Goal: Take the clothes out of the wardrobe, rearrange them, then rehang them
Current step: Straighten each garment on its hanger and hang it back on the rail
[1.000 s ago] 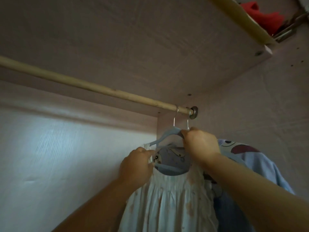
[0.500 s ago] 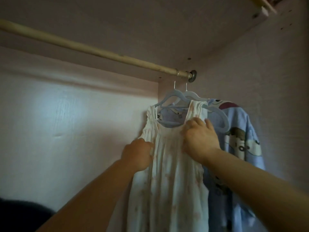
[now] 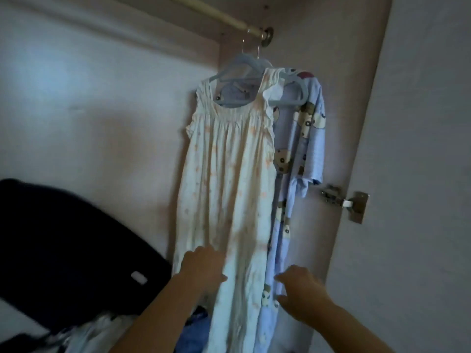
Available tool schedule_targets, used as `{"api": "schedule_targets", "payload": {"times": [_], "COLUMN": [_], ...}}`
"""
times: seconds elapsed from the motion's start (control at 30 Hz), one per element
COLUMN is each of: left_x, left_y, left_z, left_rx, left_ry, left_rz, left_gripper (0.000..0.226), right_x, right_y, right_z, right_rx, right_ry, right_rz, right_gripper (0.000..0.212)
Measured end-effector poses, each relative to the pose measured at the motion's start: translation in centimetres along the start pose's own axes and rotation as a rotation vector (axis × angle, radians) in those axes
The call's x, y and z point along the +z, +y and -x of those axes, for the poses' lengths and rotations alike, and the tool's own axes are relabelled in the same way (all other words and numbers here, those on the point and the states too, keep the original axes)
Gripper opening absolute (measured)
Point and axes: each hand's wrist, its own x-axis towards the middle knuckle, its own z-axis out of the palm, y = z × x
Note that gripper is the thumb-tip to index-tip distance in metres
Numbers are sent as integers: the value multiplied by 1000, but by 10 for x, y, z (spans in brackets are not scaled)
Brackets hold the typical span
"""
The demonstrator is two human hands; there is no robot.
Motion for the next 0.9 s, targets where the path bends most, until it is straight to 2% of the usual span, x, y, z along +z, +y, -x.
{"api": "schedule_targets", "payload": {"times": [0.07,0.17,0.3,0.4,0.53,0.7,0.8,0.9], "left_x": [29,71,118,135,143,155,154,155], "left_y": [25,65,127,180,244,308,346,380], "left_z": [29,79,151,201,253,306,339,374], "left_rx": [14,40,91,124,223,343,484,653], "left_ry": [-29,-75,-126,-201,-213,-286,-284,-302], "left_rz": [20,90,159,135,142,177,72,63], "left_gripper": [40,50,42,45,44,51,50,50], "right_x": [26,62,104,122,131,135,139,142], "right_y": [14,36,65,84,107,124,124,117], "right_z": [41,109,209,285,377,485,552,620], "right_rx": [22,45,79,138,256,454,631,808], "right_ry": [-49,-71,-116,-138,-180,-176,-167,-155], "right_rz": [-60,-124,-173,-226,-243,-289,-332,-321], "right_gripper": [48,44,45,45,47,44,45,46]}}
